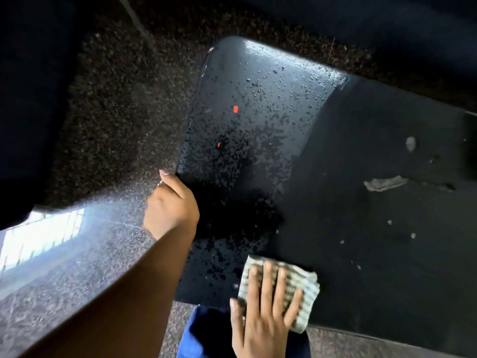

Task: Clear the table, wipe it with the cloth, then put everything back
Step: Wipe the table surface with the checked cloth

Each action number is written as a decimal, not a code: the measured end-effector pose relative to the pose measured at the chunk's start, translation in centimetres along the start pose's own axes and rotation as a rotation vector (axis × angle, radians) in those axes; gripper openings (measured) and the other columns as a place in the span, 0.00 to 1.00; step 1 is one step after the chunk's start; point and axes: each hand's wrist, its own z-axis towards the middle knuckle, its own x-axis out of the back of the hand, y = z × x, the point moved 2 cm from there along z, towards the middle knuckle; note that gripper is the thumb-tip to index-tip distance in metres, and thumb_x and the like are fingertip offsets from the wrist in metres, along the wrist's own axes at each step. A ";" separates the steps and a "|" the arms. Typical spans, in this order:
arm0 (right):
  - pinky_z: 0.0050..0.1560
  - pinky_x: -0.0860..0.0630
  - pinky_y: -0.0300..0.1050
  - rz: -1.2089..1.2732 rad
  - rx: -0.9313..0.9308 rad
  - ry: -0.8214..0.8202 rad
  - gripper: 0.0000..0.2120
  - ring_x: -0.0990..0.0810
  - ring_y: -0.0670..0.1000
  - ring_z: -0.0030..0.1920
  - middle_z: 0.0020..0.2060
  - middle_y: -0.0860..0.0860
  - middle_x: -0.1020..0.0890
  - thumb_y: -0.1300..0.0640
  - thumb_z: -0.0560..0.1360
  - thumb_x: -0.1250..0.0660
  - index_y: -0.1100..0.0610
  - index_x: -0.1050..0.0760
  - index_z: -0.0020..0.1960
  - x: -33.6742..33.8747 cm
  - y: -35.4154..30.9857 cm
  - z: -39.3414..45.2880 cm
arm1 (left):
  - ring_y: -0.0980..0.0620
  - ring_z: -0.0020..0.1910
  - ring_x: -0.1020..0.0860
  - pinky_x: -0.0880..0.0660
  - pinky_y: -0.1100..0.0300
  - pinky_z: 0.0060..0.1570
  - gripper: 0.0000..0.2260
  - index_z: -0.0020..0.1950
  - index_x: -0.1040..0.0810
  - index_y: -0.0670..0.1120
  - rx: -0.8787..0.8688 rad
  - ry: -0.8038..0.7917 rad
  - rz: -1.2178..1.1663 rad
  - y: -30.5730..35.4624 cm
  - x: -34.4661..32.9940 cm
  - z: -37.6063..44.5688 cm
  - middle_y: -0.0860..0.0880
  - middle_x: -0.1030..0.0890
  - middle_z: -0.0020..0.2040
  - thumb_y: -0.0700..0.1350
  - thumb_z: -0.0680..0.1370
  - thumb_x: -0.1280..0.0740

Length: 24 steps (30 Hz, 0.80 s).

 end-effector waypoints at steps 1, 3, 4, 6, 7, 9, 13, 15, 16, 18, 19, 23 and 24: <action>0.68 0.41 0.70 0.043 0.029 -0.008 0.31 0.44 0.59 0.76 0.77 0.54 0.45 0.41 0.79 0.51 0.54 0.47 0.77 1.0 0.0 1.7 | 0.31 0.54 0.25 0.31 0.45 0.56 0.29 0.54 0.22 0.34 -0.007 -0.007 -0.003 0.2 0.0 -0.1 0.31 0.22 0.55 0.53 0.83 0.55; 0.69 0.43 0.70 0.085 0.084 0.031 0.30 0.45 0.59 0.77 0.78 0.54 0.47 0.41 0.80 0.53 0.55 0.48 0.78 3.3 -0.5 6.7 | 0.31 0.54 0.24 0.31 0.45 0.55 0.28 0.54 0.22 0.34 -0.020 0.008 -0.006 0.2 0.2 0.3 0.31 0.21 0.54 0.53 0.83 0.55; 0.70 0.45 0.69 0.086 0.089 0.064 0.30 0.47 0.58 0.77 0.78 0.54 0.47 0.41 0.80 0.54 0.54 0.49 0.78 4.6 -0.5 10.5 | 0.31 0.54 0.24 0.31 0.45 0.55 0.28 0.54 0.22 0.34 -0.026 0.019 -0.009 0.4 0.2 0.5 0.31 0.21 0.54 0.53 0.83 0.55; 0.73 0.50 0.66 0.081 0.073 0.150 0.30 0.51 0.55 0.78 0.78 0.51 0.48 0.40 0.81 0.56 0.51 0.51 0.78 7.1 -0.7 18.3 | 0.31 0.54 0.24 0.31 0.45 0.55 0.28 0.54 0.22 0.34 -0.022 0.033 0.006 -0.1 0.2 0.5 0.32 0.21 0.54 0.52 0.83 0.55; 0.74 0.53 0.65 0.084 0.047 0.205 0.29 0.52 0.54 0.78 0.78 0.50 0.49 0.40 0.80 0.57 0.50 0.52 0.78 8.2 -0.5 22.4 | 0.32 0.54 0.24 0.31 0.45 0.55 0.28 0.54 0.22 0.34 -0.024 0.033 0.005 -0.3 0.1 0.3 0.32 0.21 0.55 0.52 0.83 0.55; 0.74 0.56 0.65 0.095 -0.022 0.268 0.29 0.54 0.54 0.78 0.78 0.50 0.50 0.40 0.80 0.57 0.49 0.54 0.78 10.6 -0.2 30.6 | 0.32 0.55 0.25 0.31 0.46 0.55 0.28 0.55 0.22 0.34 -0.016 0.021 0.006 -0.2 0.1 0.3 0.32 0.22 0.56 0.52 0.83 0.55; 0.72 0.60 0.68 0.170 -0.177 0.211 0.29 0.52 0.57 0.78 0.77 0.51 0.43 0.41 0.80 0.57 0.51 0.46 0.77 12.6 -1.2 38.2 | 0.32 0.56 0.25 0.31 0.46 0.56 0.28 0.56 0.23 0.34 -0.016 0.018 0.017 -0.4 0.1 0.2 0.32 0.22 0.57 0.53 0.83 0.55; 0.71 0.62 0.69 0.177 -0.212 0.209 0.29 0.53 0.58 0.77 0.77 0.52 0.43 0.42 0.80 0.57 0.53 0.47 0.77 12.5 -3.4 38.0 | 0.33 0.59 0.27 0.33 0.47 0.58 0.28 0.60 0.24 0.36 0.000 0.003 0.026 -0.3 0.1 0.5 0.33 0.24 0.61 0.54 0.83 0.56; 0.71 0.62 0.69 0.160 -0.195 0.212 0.29 0.54 0.59 0.77 0.78 0.53 0.45 0.42 0.80 0.57 0.54 0.49 0.78 12.3 -4.5 37.1 | 0.34 0.61 0.28 0.33 0.47 0.59 0.28 0.62 0.26 0.37 0.013 -0.025 0.041 -0.6 0.2 0.5 0.34 0.25 0.63 0.56 0.83 0.56; 0.72 0.61 0.69 0.140 -0.075 0.193 0.30 0.56 0.58 0.78 0.78 0.53 0.50 0.43 0.80 0.57 0.54 0.53 0.78 11.5 -7.5 35.1 | 0.37 0.64 0.30 0.35 0.48 0.62 0.30 0.66 0.28 0.40 0.048 -0.067 0.059 -0.9 0.3 1.0 0.36 0.28 0.66 0.59 0.82 0.57; 0.72 0.60 0.68 0.136 -0.009 0.191 0.30 0.56 0.58 0.78 0.78 0.53 0.51 0.43 0.80 0.58 0.54 0.54 0.78 11.2 -8.4 33.9 | 0.38 0.66 0.30 0.37 0.48 0.64 0.32 0.69 0.30 0.42 0.068 -0.101 0.027 -0.9 0.2 1.1 0.37 0.29 0.68 0.62 0.81 0.58; 0.72 0.56 0.66 0.099 0.321 0.162 0.29 0.55 0.55 0.78 0.78 0.51 0.49 0.44 0.80 0.56 0.55 0.52 0.78 9.0 -11.2 26.7 | 0.43 0.66 0.28 0.33 0.48 0.68 0.39 0.71 0.32 0.47 0.260 -0.425 -0.810 -1.7 0.5 2.3 0.44 0.25 0.66 0.72 0.74 0.59; 0.72 0.55 0.66 0.107 0.390 0.161 0.29 0.54 0.55 0.78 0.78 0.51 0.48 0.45 0.80 0.54 0.55 0.50 0.78 8.2 -11.3 24.2 | 0.44 0.63 0.25 0.31 0.48 0.66 0.38 0.70 0.31 0.48 0.313 -0.445 -0.947 -2.2 1.0 2.6 0.45 0.23 0.63 0.71 0.75 0.59</action>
